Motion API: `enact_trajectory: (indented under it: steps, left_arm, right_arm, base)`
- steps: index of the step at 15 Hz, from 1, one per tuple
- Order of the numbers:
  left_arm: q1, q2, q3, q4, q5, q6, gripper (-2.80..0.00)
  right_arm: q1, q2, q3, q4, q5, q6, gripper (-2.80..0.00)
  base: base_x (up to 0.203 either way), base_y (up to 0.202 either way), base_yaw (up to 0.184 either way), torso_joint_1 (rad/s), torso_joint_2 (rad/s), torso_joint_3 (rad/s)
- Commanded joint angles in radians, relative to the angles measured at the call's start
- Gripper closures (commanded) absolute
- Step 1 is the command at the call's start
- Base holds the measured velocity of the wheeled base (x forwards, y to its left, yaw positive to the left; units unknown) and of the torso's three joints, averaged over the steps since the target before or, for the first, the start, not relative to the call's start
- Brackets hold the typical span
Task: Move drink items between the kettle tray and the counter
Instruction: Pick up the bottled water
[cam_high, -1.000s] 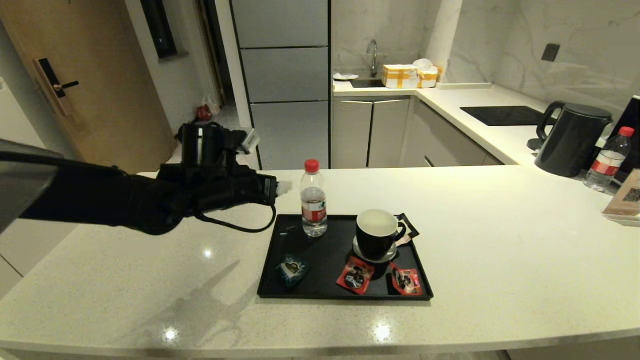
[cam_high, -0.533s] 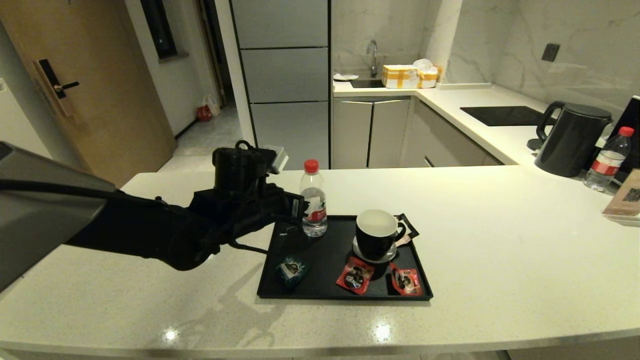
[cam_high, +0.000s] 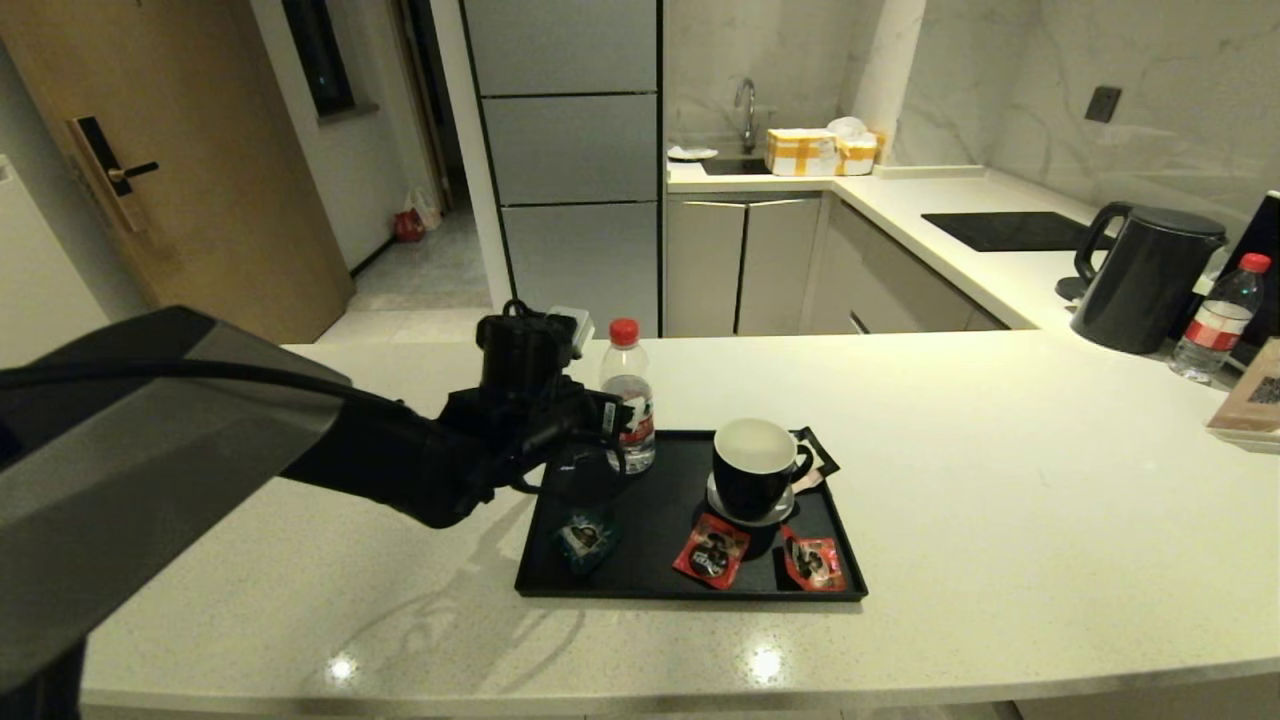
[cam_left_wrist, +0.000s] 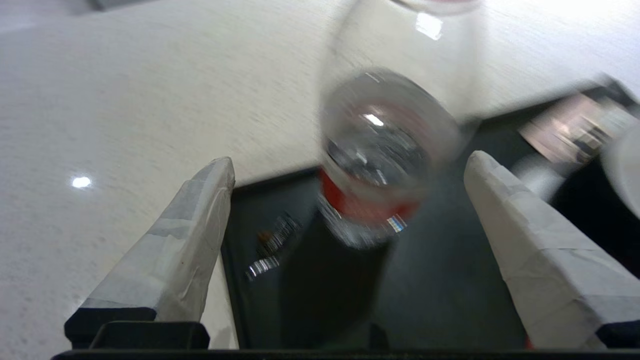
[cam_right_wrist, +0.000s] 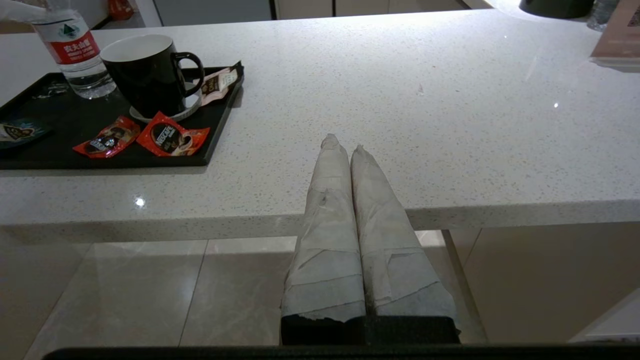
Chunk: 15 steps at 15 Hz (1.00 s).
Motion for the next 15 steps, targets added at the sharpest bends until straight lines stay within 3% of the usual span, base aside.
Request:
enact_trajectory:
  steps: [1,8,11,12,13,15]
  left_arm:
    - [-0.005,0.101,-0.08,-0.004,0.046,0.0,-2.8]
    - [-0.016,0.217,-0.238,-0.004,0.136,0.025,-2.8]
    - [-0.019,0.235,-0.272,-0.003,0.141,0.026,-2.8]
    - [-0.021,0.25,-0.297,-0.003,0.142,0.026,-2.02]
    - [-0.022,0.254,-0.297,-0.001,0.143,0.026,0.0]
    - [-0.022,0.254,-0.297,-0.001,0.143,0.026,0.0]
  right_arm:
    - [0.0,0.001,0.0,0.0,0.0,0.0,0.0]
    - [0.0,0.001,0.0,0.0,0.0,0.0,0.0]
    - [0.0,0.001,0.0,0.0,0.0,0.0,0.0]
    - [0.0,0.001,0.0,0.0,0.0,0.0,0.0]
    - [0.0,0.001,0.0,0.0,0.0,0.0,0.0]
    - [0.0,0.001,0.0,0.0,0.0,0.0,0.0]
  base:
    - [0.0,0.0,0.0,0.0,0.0,0.0]
    - [0.0,0.0,0.0,0.0,0.0,0.0]
    - [0.0,0.0,0.0,0.0,0.0,0.0]
    - [0.0,0.0,0.0,0.0,0.0,0.0]
    - [0.0,0.0,0.0,0.0,0.0,0.0]
    - [0.0,0.0,0.0,0.0,0.0,0.0]
